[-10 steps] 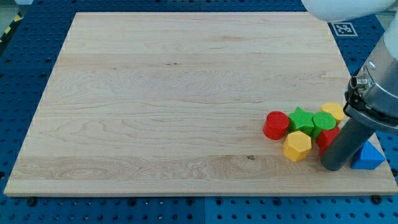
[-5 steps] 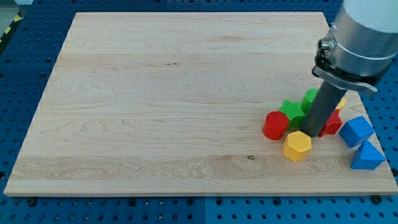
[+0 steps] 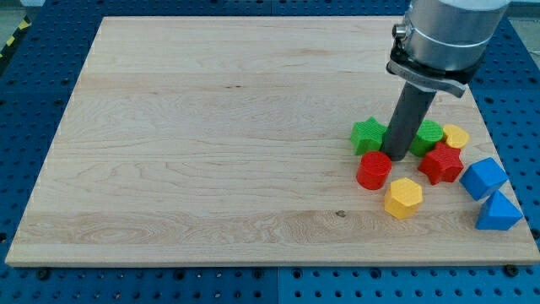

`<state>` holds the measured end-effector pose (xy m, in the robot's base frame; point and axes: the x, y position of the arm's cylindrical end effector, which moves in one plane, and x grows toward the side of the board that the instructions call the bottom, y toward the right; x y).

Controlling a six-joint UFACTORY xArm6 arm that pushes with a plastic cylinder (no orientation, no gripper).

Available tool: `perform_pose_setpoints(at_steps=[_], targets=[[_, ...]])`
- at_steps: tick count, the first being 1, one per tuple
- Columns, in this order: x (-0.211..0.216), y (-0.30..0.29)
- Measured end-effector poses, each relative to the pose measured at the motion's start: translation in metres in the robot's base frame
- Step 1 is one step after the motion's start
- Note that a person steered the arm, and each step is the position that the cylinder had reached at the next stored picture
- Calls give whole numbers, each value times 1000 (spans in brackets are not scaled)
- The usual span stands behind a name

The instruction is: Move the green star upwards

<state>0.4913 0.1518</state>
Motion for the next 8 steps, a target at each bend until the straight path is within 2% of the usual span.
perform_pose_setpoints(at_steps=[1, 2, 5, 6, 8], targets=[[7, -21], [6, -24], [-8, -87], [-11, -86], [-64, -49]])
